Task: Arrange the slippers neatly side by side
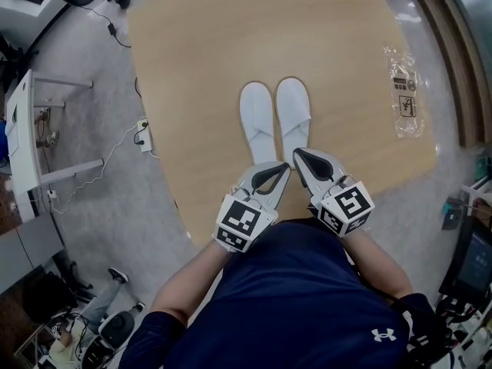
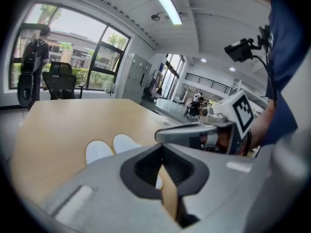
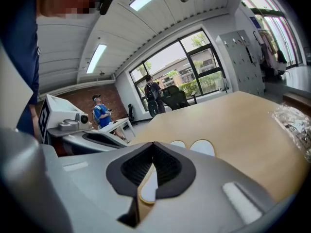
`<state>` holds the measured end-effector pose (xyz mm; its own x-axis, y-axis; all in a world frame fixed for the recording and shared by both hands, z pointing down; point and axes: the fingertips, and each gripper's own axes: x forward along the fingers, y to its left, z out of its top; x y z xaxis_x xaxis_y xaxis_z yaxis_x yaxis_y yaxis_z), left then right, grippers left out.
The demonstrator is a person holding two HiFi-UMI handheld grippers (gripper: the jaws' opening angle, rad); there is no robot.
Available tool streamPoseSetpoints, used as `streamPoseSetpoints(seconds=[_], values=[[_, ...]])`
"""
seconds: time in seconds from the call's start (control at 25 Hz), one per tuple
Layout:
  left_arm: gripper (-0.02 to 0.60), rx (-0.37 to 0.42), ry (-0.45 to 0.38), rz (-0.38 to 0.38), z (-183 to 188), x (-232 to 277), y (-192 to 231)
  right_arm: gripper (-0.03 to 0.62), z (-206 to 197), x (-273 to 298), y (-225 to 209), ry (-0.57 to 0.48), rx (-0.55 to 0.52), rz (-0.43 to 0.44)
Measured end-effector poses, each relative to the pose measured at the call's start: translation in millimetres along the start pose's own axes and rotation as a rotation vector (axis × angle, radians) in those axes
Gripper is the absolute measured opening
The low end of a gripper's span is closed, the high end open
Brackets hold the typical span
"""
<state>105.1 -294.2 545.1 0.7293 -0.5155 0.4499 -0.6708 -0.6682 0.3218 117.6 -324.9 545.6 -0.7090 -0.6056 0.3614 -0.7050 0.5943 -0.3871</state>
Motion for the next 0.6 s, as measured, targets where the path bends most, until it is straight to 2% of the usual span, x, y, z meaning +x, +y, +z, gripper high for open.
streamPoseSetpoints(seconds=[0.24, 0.6], values=[[0.003, -0.002, -0.002, 0.029, 4.4, -3.5, 16.0, 0.011, 23.8, -4.5, 5.8, -0.087, -0.093, 0.034], [0.003, -0.045, 0.014, 0.072, -4.3, -6.3, 30.0, 0.011, 26.6, -6.0, 1.6, -0.102, -0.096, 0.025]])
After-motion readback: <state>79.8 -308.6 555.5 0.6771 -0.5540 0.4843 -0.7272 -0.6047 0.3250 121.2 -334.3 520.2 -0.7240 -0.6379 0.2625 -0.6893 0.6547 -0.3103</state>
